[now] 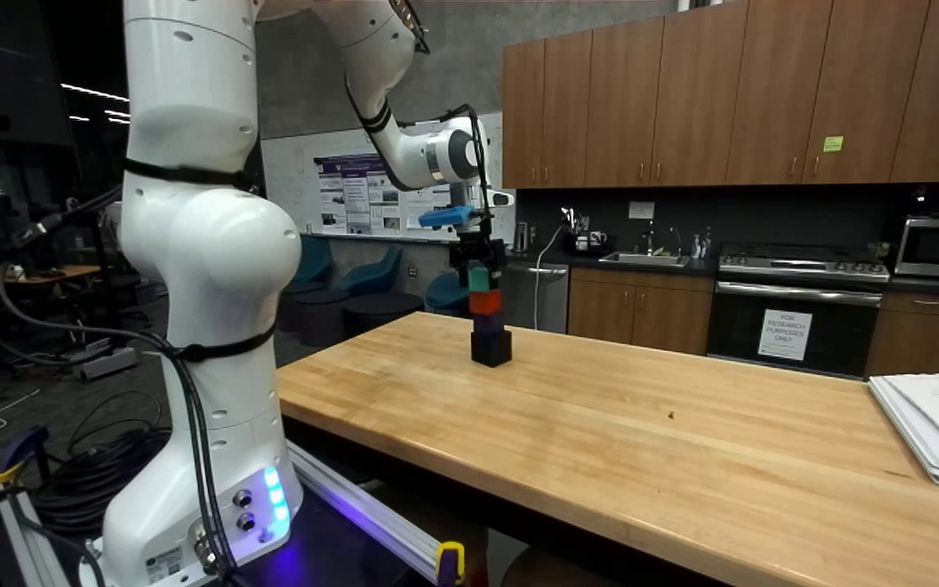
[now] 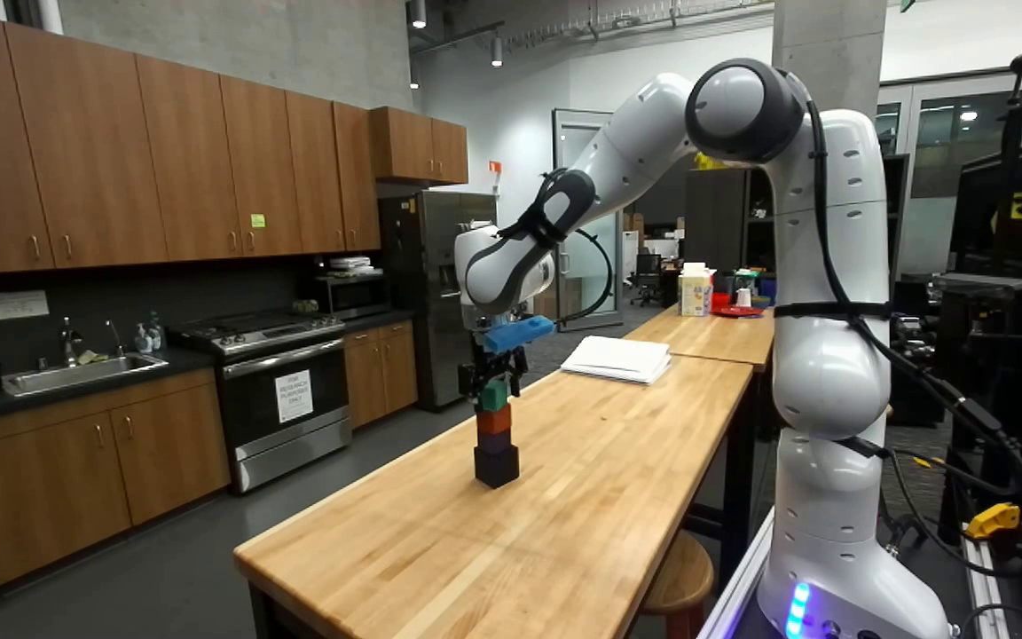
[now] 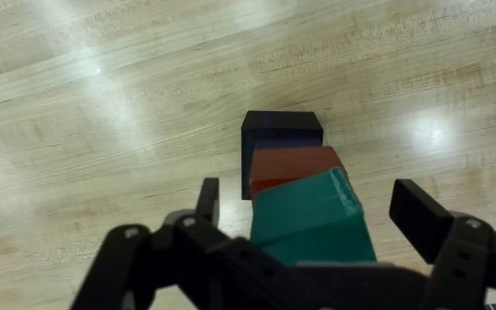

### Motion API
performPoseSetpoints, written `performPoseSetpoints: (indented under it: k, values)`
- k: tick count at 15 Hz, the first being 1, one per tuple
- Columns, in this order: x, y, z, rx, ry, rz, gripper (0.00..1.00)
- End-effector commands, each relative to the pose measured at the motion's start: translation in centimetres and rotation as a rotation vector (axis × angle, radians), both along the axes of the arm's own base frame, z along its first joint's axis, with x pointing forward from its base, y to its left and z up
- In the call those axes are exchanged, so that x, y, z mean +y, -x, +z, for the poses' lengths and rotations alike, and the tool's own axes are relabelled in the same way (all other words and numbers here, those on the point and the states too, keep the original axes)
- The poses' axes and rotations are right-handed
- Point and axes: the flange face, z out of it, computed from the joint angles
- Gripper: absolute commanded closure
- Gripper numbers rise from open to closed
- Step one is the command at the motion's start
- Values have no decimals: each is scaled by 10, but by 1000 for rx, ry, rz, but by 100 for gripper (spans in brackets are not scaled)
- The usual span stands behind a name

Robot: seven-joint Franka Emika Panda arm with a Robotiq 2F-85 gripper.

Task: Move both the green cube and orange cube to the table

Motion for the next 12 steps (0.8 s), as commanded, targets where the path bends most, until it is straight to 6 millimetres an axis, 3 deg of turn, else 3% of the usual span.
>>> performPoseSetpoints:
  k: [1,9,10,12]
  values:
    - [-5,-7,-2,-6,16,7,0]
    - [-3,-13,-16,14,6,4,1]
    - [-2,-13,-18,18,5,5,25]
    - [0,-14,-19,19,4,9,27]
